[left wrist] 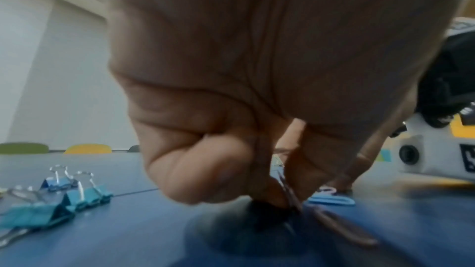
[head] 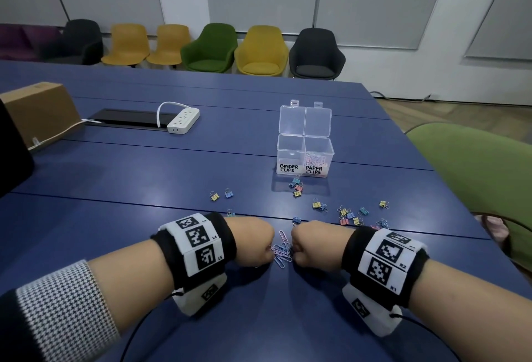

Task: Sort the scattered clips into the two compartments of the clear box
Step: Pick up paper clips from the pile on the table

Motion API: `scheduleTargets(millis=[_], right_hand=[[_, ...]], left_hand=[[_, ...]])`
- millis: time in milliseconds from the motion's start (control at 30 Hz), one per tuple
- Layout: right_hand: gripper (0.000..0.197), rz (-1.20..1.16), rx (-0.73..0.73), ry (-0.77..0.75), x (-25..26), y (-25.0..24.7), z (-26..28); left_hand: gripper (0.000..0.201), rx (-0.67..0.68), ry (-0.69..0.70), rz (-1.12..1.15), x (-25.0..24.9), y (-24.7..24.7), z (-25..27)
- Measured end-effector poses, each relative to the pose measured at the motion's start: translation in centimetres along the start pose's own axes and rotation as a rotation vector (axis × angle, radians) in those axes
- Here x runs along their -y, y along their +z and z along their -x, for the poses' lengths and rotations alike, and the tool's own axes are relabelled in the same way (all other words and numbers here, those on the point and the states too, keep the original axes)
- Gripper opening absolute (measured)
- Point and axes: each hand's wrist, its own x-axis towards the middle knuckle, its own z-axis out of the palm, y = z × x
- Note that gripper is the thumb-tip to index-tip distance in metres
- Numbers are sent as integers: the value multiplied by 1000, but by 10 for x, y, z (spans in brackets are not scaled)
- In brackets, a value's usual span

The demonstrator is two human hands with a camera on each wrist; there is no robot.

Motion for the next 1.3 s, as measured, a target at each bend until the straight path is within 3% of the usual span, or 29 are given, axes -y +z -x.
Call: scheduleTargets(millis=[100, 233, 300, 367, 433, 533, 633, 733, 900, 1067, 1167, 1300], right_hand=[[35, 3, -18, 11, 2, 0, 2], [30, 21, -47, 22, 6, 1, 3], [20, 1, -58, 28, 6, -2, 5], [13, -112, -80, 31, -1, -6, 7], [15, -446, -111, 35, -11, -10, 12], [33, -1321, -94, 62, -24, -14, 18], [30, -1868, -13, 103, -30, -13, 17], [19, -2078, 50, 61, -26, -13, 16], [11, -2205, 37, 38, -20, -3, 13], [16, -2222, 33, 46, -25, 3, 14], [18, -2141, 24, 88, -25, 2, 14], [20, -2032, -7, 72, -26, 1, 15]], left_hand=[[26, -8, -24, -47, -5, 0, 2], [33, -17, -37, -2, -3, -1, 2], [34, -22, -67, 102, 2, -6, 4], [28, -22, -91, 373, 10, -13, 7], [21, 25, -39, 942, 20, -16, 10], [13, 58, 2, 1663, 36, -17, 14], [13, 51, 58, 1998, 42, -17, 13], [15, 48, 23, 2153, 39, -15, 9], [34, 14, -118, 2045, 31, -12, -6], [27, 25, -156, 1860, 23, -17, -9], [23, -21, -148, 1450, 16, -22, -9], [7, -94, -4, 709, 10, -29, -9]])
